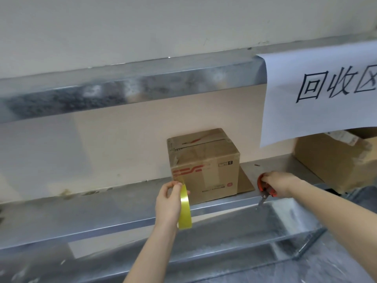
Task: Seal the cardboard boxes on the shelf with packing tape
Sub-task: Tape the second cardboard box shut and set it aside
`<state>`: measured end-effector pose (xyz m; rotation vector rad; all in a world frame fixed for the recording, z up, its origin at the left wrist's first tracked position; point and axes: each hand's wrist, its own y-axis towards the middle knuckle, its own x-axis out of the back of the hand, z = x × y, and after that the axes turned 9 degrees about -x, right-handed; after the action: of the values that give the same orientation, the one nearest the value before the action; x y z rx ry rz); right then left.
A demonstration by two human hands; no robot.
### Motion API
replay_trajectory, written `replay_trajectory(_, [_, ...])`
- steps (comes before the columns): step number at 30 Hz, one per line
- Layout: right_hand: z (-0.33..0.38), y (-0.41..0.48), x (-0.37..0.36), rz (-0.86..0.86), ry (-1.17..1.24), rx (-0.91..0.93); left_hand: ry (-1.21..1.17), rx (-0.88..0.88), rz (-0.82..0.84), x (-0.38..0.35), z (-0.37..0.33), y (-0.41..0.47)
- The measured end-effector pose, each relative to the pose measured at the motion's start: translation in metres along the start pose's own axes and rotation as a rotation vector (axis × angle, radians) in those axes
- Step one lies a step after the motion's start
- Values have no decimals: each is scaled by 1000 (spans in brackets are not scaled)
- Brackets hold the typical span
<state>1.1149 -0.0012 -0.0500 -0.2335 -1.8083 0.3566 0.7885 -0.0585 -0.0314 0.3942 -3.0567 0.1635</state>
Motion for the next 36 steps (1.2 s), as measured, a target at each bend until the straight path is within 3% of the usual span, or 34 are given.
replay_trajectory(2, [-1, -5, -7, -39, 49, -28, -10, 11, 12, 1, -2, -1])
replay_trajectory(6, [-5, -13, -11, -151, -137, -38, 5, 7, -7, 1, 0, 2])
replay_trajectory(13, [-35, -75, 29, -223, 129, -96, 21, -19, -13, -4, -3, -3])
replay_trajectory(18, [13, -105, 72, -291, 271, -8, -7, -2, -20, -6, 4, -7])
replay_trajectory(21, [58, -125, 105, -173, 308, 57, -52, -15, -39, -5, -2, -19])
replay_trajectory(28, [139, -131, 170, 86, 136, -32, -160, -60, 4, -7, -7, -32])
replay_trajectory(36, [180, -114, 214, 353, 97, -134, -111, -76, 34, -9, -9, -33])
